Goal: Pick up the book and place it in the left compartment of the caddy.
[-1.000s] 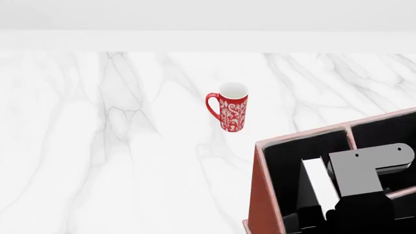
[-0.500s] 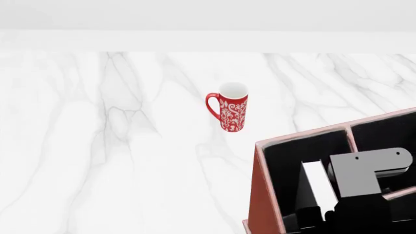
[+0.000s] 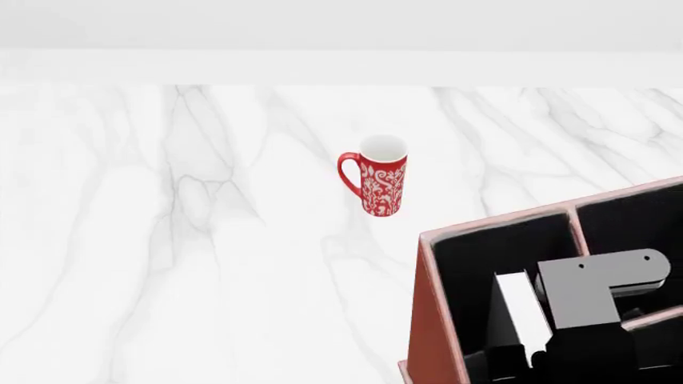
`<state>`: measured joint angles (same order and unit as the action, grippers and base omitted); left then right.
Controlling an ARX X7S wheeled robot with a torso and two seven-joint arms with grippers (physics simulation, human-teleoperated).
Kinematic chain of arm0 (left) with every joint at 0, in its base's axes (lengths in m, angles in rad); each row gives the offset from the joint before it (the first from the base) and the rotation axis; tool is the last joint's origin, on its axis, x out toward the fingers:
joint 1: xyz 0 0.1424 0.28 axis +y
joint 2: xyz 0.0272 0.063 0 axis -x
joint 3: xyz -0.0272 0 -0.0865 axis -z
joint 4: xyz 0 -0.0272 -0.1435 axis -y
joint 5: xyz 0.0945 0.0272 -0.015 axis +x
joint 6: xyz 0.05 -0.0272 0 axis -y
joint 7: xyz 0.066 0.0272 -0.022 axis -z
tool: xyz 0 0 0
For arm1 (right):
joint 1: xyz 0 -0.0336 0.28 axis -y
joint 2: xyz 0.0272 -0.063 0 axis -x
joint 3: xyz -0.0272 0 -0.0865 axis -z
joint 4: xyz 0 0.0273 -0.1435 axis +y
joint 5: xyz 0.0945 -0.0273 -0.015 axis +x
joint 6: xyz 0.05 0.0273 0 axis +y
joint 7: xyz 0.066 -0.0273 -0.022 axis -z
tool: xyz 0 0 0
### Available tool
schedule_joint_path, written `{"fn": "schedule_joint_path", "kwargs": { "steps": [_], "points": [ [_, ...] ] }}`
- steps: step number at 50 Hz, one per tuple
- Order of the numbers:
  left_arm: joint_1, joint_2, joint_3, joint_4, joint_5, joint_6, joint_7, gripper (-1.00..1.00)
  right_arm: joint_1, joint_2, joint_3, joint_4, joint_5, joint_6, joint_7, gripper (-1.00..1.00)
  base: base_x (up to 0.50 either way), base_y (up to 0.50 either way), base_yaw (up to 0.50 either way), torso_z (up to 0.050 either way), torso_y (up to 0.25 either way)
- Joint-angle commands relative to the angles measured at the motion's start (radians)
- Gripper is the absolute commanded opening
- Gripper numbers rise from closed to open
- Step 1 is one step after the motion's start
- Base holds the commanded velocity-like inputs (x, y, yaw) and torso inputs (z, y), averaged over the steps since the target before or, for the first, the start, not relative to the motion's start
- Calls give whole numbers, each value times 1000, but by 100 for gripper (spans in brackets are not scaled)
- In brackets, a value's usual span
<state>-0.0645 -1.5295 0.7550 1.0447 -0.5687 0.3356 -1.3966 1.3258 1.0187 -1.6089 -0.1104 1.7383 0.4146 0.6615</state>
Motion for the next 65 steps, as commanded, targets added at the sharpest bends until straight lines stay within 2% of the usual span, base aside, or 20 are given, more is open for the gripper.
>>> {"fn": "schedule_joint_path", "kwargs": {
  "steps": [1, 21, 22, 42, 65],
  "points": [
    [-11, -2, 15, 0, 6, 2, -3, 100, 20, -7, 30, 11, -74, 12, -4, -100, 0, 0, 0, 0, 10],
    [-32, -1, 37, 0, 5, 2, -2, 100, 22, -11, 21, 16, -133, 16, -20, -100, 0, 0, 0, 1, 1],
    [-33, -1, 38, 0, 5, 2, -2, 100, 20, -10, 28, 21, -113, 12, -24, 100, 0, 0, 0, 0, 0],
    [-65, -6, 77, 1, 14, 8, -6, 100, 23, -3, 35, 6, -108, 18, -26, 100, 0, 0, 0, 0, 0],
    [-99, -12, 117, 1, 18, 15, -11, 100, 98, 116, 93, -212, -81, 26, 54, 100, 0, 0, 0, 0, 0]
  ]
}}
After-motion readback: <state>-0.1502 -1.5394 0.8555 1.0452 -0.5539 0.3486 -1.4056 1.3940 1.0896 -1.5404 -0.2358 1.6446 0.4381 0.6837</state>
